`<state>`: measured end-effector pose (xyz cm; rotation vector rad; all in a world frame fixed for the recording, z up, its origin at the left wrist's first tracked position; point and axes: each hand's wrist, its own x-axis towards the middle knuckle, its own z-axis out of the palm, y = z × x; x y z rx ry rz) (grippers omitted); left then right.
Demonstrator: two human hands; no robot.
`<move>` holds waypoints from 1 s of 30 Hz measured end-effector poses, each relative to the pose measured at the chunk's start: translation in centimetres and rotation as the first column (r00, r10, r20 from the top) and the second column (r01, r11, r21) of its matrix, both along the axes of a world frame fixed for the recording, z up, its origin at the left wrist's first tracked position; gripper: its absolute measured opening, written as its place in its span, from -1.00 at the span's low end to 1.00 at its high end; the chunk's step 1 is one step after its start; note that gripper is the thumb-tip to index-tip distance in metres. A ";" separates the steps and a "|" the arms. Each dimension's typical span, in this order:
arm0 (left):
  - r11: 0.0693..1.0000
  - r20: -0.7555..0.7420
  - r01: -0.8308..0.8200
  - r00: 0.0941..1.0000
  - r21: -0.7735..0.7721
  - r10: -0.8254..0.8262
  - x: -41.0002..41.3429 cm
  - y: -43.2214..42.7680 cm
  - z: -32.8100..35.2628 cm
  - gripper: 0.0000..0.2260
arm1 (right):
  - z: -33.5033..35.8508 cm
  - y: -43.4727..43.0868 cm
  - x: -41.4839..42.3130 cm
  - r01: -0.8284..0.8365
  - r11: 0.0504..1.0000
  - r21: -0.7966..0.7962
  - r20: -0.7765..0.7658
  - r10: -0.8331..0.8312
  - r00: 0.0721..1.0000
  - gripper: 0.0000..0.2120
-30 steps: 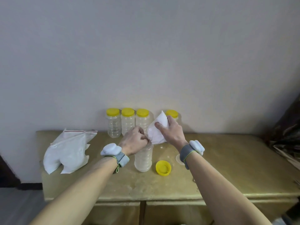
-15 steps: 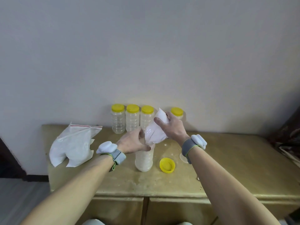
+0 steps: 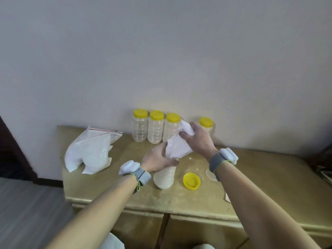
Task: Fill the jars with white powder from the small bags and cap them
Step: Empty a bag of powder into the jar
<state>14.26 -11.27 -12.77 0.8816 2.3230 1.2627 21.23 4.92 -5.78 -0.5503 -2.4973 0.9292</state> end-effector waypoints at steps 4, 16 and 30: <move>1.000 0.003 -0.011 1.000 -0.002 0.011 0.0 0.1 0.0 -0.38 | -1.0 0.7 0.0 0.039 0.998 -0.051 0.028 -0.038 0.999 -0.75; 1.000 -0.006 -0.015 1.000 -0.013 0.015 -0.3 0.5 -0.2 -0.40 | -0.8 0.9 -0.1 0.023 0.974 -0.225 0.109 0.002 0.994 -0.80; 0.999 -0.008 -0.026 1.000 -0.028 0.026 -0.4 1.1 -0.5 -0.27 | 2.2 -0.8 -1.3 -0.222 0.953 0.205 0.297 0.155 0.942 -0.76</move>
